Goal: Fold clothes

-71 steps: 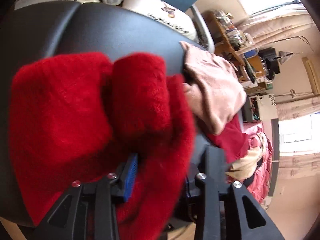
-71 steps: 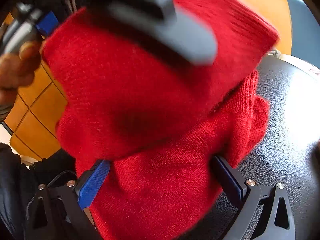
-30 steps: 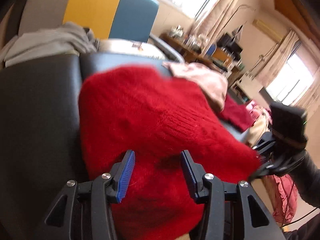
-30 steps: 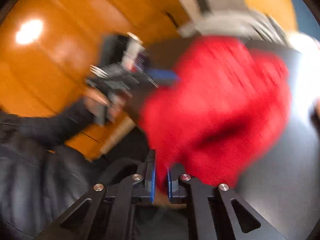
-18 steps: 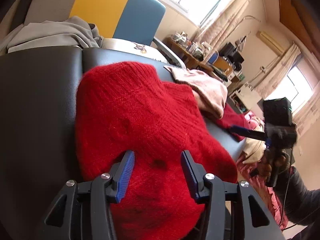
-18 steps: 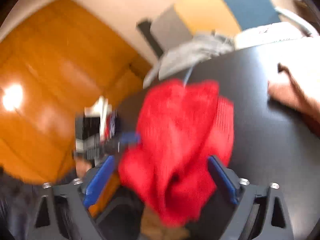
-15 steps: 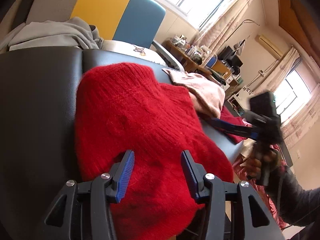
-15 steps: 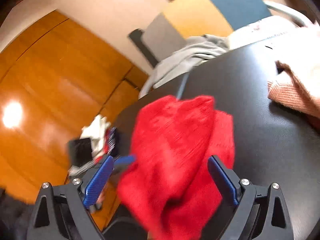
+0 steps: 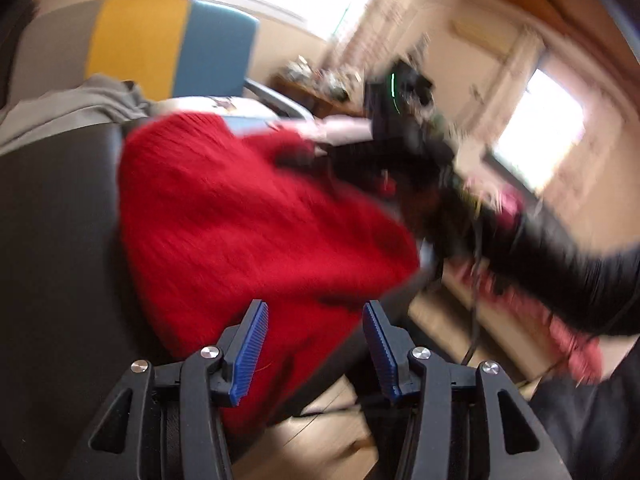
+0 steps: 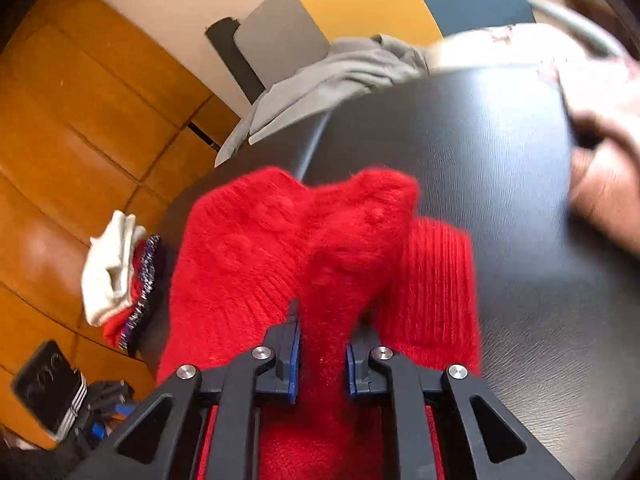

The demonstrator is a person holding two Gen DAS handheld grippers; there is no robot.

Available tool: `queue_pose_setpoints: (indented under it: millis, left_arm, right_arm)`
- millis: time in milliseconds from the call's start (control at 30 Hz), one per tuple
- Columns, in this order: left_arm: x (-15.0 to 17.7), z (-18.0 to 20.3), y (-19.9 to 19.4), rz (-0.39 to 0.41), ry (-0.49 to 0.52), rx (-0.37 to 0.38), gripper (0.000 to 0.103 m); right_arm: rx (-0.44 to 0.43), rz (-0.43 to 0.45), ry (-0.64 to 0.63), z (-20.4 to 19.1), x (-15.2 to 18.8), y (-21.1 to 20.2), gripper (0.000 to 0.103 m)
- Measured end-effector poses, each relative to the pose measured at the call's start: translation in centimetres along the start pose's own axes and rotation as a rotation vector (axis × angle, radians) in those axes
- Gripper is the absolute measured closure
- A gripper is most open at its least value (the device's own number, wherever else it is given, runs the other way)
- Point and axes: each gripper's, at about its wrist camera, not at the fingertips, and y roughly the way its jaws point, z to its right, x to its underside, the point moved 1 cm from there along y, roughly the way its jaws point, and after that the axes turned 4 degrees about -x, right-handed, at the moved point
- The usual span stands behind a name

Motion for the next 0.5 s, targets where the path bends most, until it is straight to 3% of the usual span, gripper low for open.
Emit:
queue_pose_setpoints:
  millis: [167, 267, 367, 500]
  left_arm:
    - [1.5, 1.7, 2.6, -0.115, 0.168, -0.012, 0.053]
    - [1.5, 1.5, 2.9, -0.163, 0.188, 0.006, 0.053]
    - [1.6, 1.3, 3.1, -0.209, 0.205, 0.025, 0.055]
    - [0.1, -0.8, 1.4, -0.196, 0.033, 0.188, 0.055]
  right_arm:
    - [0.118, 0.149, -0.199, -4.5, -1.7, -6.6, 0.088]
    - [0.261, 0.051, -0.141, -0.6, -0.1, -4.2, 0.088]
    - [0.23, -0.004, 0.009, 3.9, 2.9, -1.4, 0.088]
    - [0.151, 0.1, 0.126, 6.0, 3.7, -2.1, 0.079]
